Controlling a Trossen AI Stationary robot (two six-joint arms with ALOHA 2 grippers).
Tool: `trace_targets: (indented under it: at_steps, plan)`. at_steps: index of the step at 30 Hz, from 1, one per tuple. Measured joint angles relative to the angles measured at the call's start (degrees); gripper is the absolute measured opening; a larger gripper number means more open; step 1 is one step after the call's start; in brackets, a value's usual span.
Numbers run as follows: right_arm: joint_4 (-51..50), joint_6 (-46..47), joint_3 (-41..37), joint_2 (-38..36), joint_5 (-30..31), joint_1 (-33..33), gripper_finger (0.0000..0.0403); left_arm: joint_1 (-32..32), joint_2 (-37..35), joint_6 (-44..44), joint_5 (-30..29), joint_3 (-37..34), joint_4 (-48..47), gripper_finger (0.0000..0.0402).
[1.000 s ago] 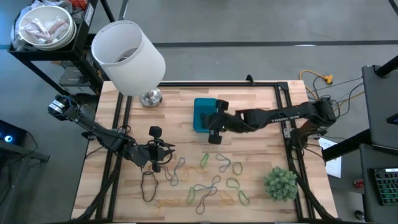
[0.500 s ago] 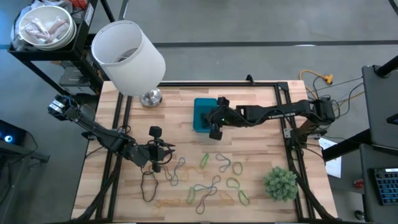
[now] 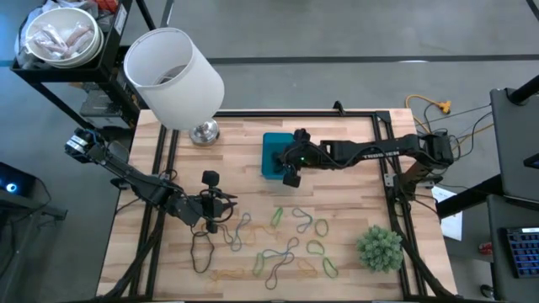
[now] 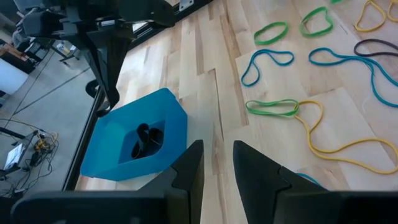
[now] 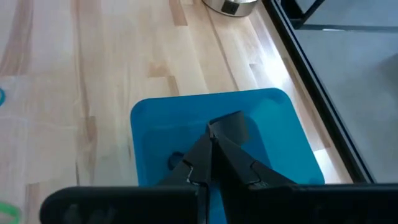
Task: Pick and place rubber bands into bin
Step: Put the black rubber band into the blue bin
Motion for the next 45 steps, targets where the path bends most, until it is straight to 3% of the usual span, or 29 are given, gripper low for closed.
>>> trace_targets:
  at_steps: [6, 16, 22, 36, 45]
  plan:
    - [0.71, -0.20, 0.00, 0.00, -0.15, 0.03, 0.0020, 0.00, 0.00, 0.00, 0.00, 0.00, 0.00, 0.0070]
    - [0.87, 0.02, 0.00, 0.02, -0.20, 0.01, 0.0117, -0.02, 0.00, -0.04, 0.00, -0.02, 0.00, 0.0070]
    - [0.87, 0.04, 0.00, 0.02, -1.68, 0.03, 0.0147, -0.02, 0.00, -0.04, 0.00, -0.02, 0.00, 0.0070]
    - [0.82, -1.99, 0.86, 0.04, -1.66, 1.04, 0.0140, -0.07, 0.00, -0.33, 0.04, -0.02, 0.00, 0.0070]
    - [-1.08, -3.22, 1.00, -2.12, -1.66, 6.90, 0.0132, -0.07, 0.02, -0.35, 0.07, -0.42, 0.02, 0.0070]
